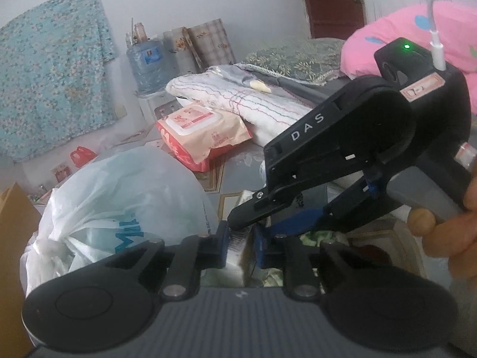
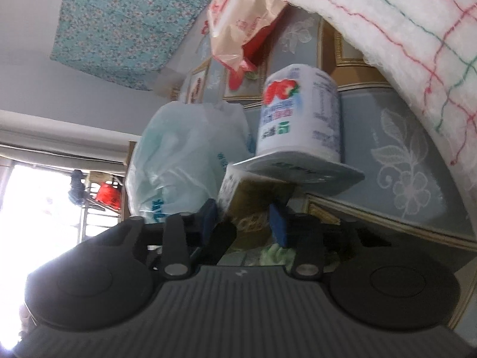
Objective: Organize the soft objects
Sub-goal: 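Grasp the small brown carton with the right tool and lift it, then carry the brown carton in the right tool into the box and open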
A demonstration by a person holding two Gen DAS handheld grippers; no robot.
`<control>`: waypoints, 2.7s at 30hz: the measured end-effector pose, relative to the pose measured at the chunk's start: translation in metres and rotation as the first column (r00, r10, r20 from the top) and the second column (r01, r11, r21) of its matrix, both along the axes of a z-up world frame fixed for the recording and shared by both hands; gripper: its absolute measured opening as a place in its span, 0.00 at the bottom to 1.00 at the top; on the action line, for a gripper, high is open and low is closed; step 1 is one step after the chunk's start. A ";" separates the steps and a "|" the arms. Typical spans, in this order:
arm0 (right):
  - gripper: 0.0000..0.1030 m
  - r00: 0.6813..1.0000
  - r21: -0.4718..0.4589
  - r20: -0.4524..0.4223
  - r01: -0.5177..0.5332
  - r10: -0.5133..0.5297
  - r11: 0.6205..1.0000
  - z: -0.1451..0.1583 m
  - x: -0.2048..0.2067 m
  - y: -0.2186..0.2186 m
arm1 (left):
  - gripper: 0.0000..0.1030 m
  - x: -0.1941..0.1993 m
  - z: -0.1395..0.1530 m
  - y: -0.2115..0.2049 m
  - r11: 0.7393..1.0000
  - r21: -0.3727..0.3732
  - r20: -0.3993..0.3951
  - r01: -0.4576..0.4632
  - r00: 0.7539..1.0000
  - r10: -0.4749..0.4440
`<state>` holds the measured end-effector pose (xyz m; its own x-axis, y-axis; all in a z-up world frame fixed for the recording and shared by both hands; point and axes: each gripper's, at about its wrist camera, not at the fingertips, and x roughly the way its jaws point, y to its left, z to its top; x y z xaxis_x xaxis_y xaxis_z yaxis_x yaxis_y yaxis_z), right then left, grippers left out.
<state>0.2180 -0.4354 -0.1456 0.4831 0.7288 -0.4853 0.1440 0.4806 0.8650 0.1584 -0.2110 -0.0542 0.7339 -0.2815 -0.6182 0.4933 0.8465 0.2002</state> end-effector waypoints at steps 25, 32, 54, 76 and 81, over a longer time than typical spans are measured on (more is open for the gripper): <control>0.41 0.985 -0.153 0.173 0.025 0.002 0.988 0.073 -0.015 -0.005 | 0.15 -0.017 0.027 0.043 0.984 -0.170 -0.055 -0.045 0.998 0.036; 0.48 0.998 -0.225 0.065 0.011 0.003 0.974 0.044 -0.004 0.006 | 0.24 -0.016 0.011 0.036 0.988 -0.154 -0.097 -0.022 0.995 0.007; 0.38 1.000 -0.237 -0.013 -0.008 0.005 0.971 0.018 0.002 0.012 | 0.37 -0.025 -0.003 0.014 0.994 -0.100 0.004 0.053 0.999 -0.052; 0.32 0.998 -0.166 0.068 0.019 -0.008 0.986 0.037 -0.016 0.008 | 0.24 -0.033 0.005 0.001 1.000 -0.024 0.062 0.020 0.998 -0.018; 0.32 0.976 -0.163 0.216 -0.001 0.037 0.987 0.089 -0.021 0.029 | 0.24 -0.051 0.041 0.017 0.999 -0.032 0.193 -0.025 0.981 0.031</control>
